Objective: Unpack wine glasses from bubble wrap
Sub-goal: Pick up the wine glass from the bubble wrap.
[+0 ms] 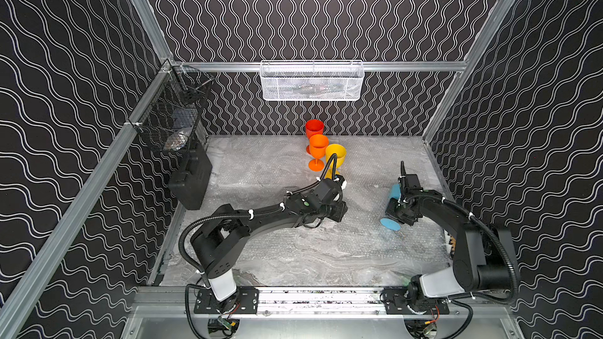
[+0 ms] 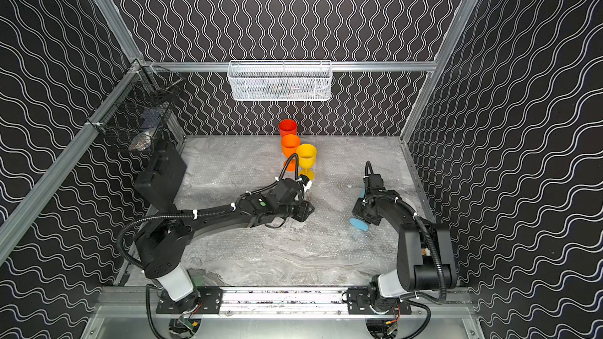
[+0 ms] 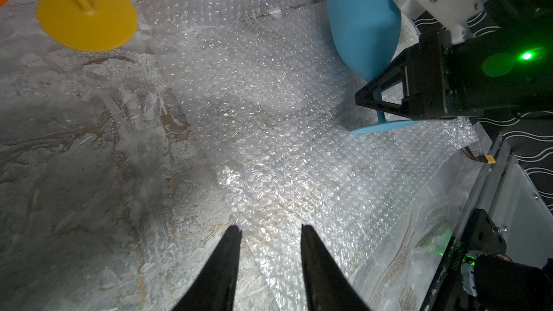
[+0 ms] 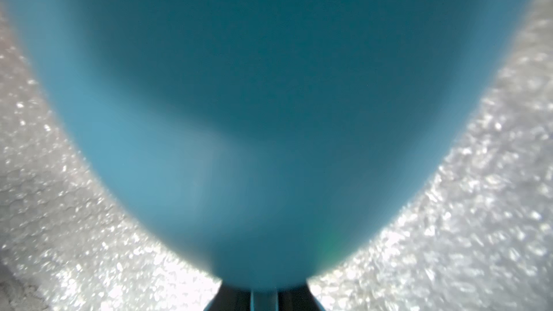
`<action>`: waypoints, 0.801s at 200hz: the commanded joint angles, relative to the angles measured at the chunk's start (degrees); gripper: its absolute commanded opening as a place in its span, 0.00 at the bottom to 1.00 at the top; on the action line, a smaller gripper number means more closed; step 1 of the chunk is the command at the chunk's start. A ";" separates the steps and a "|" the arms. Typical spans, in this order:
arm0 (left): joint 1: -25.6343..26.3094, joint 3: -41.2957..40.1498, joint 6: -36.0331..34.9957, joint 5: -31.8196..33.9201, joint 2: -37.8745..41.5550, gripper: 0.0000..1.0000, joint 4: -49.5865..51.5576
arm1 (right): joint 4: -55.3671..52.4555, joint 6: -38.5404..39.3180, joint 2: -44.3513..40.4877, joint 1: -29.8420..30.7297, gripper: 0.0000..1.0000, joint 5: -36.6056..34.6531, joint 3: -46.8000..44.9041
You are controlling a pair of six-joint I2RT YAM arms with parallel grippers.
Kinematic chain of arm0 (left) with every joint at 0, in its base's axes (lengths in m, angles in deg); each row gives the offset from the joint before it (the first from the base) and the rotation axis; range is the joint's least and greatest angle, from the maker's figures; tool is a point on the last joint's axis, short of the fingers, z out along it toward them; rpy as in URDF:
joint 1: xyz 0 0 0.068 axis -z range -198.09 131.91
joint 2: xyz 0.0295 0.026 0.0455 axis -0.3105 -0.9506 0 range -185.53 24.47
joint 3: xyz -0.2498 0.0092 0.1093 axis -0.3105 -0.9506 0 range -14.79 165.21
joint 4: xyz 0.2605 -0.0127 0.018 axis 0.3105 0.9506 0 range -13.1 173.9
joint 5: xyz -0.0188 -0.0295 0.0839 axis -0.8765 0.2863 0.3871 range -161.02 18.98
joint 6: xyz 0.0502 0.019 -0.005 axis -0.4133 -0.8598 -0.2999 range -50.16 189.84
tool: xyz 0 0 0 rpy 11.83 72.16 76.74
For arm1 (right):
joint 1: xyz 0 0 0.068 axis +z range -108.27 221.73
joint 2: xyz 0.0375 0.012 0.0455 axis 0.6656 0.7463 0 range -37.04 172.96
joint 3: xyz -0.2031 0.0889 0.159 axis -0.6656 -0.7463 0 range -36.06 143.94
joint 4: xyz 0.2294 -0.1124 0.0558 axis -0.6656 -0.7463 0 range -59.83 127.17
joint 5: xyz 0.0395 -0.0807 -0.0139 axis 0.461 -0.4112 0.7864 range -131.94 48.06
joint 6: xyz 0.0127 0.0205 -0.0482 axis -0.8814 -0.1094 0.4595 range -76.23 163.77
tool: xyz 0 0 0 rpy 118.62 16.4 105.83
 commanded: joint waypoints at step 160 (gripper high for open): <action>-13.66 0.29 10.34 -13.92 5.53 0.40 -1.23 | 12.63 12.27 -7.35 25.86 0.05 -6.28 2.66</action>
